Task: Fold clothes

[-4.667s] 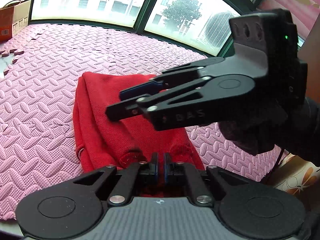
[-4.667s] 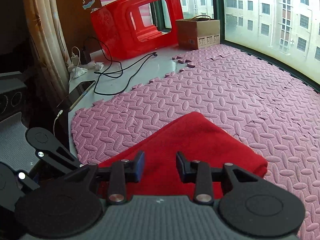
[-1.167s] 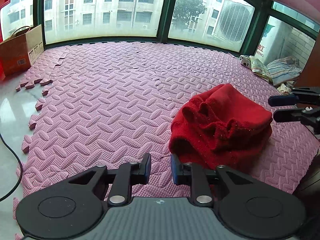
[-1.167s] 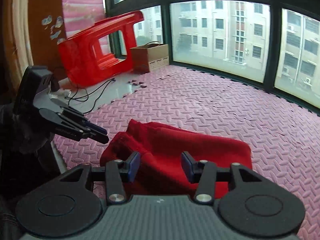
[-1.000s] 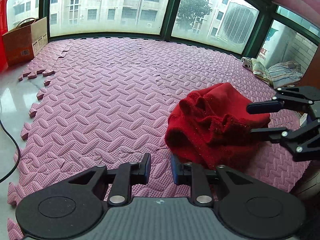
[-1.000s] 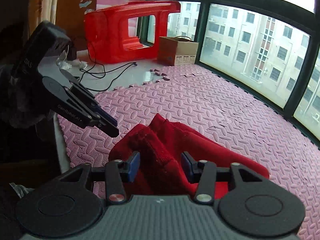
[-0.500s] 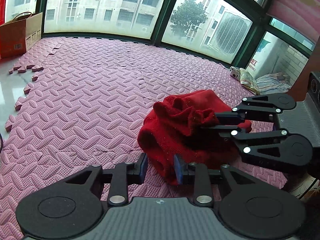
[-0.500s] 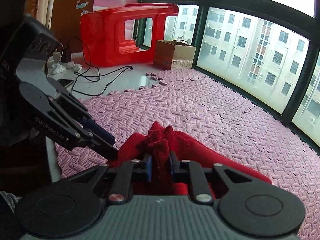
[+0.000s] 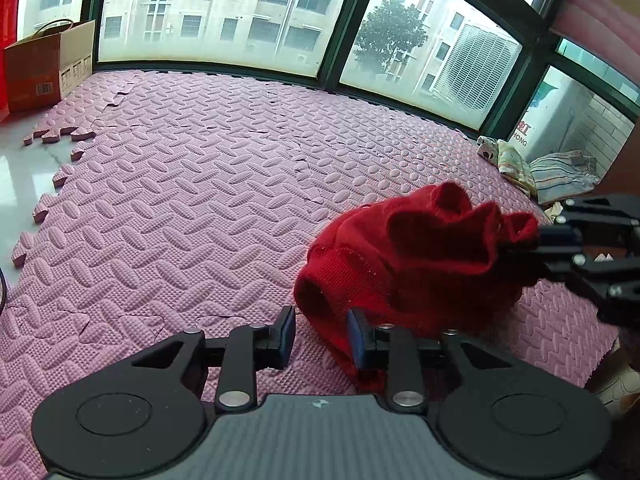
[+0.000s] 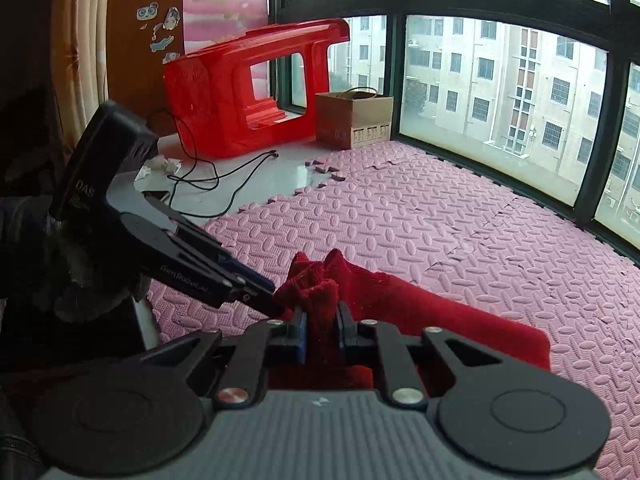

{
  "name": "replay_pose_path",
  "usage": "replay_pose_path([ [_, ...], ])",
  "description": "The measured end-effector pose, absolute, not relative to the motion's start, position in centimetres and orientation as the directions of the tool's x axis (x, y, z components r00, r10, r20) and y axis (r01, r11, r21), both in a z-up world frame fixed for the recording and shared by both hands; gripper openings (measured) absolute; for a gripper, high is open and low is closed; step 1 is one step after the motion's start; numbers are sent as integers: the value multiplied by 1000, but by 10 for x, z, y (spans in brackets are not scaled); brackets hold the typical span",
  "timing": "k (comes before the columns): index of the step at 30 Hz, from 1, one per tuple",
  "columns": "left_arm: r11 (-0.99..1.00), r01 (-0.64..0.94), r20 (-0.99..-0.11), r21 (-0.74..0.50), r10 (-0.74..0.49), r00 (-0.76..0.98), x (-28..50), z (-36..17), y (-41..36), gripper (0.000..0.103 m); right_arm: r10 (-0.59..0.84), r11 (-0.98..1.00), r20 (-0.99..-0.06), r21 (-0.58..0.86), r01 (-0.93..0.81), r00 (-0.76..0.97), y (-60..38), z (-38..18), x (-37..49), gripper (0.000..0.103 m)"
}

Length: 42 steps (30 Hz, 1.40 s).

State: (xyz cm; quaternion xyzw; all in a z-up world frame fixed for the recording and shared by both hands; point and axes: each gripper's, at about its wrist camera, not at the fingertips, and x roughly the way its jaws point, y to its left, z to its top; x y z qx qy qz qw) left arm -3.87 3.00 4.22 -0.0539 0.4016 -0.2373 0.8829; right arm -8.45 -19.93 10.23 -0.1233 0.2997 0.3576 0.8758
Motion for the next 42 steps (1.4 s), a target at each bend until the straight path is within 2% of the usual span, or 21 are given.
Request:
replay_pose_path([
  [3, 891, 358, -682, -280, -447, 579, -38, 47, 35, 31, 537, 703, -638, -23, -711, 552, -185, 82, -86, 13],
  [5, 896, 347, -680, -276, -437, 588, -37, 50, 38, 31, 544, 694, -636, -26, -719, 547, -184, 81, -89, 26],
  [7, 893, 354, -657, -277, -445, 608, -38, 62, 38, 31, 568, 699, -615, 11, -715, 547, -191, 93, -93, 31],
  [14, 842, 450, -555, -296, -535, 637, -43, 104, 12, 29, 598, 755, -553, 146, -639, 581, -237, 125, -90, 31],
  [17, 801, 506, -536, -320, -594, 600, -41, 107, -11, 29, 500, 822, -568, 73, -564, 654, -250, 121, -87, 32],
  [23, 767, 542, -578, -343, -627, 522, -22, 84, -52, 29, 408, 870, -621, 40, -492, 669, -254, 89, -79, 33],
  [28, 808, 470, -632, -354, -578, 517, -6, 60, -51, 17, 404, 879, -628, 64, -473, 665, -252, 68, -85, 35],
  [30, 820, 440, -643, -365, -564, 518, -2, 53, -46, 8, 392, 880, -630, 44, -473, 670, -249, 59, -87, 35],
  [32, 832, 410, -654, -375, -550, 518, 2, 46, -40, 5, 391, 883, -625, 46, -468, 676, -247, 51, -88, 35],
  [38, 832, 406, -650, -378, -551, 523, 1, 45, -39, 5, 430, 874, -626, 109, -473, 651, -260, 73, -72, 36],
  [42, 831, 408, -647, -379, -553, 526, 1, 44, -38, 5, 380, 901, -624, 85, -424, 683, -272, 84, -39, 36],
])
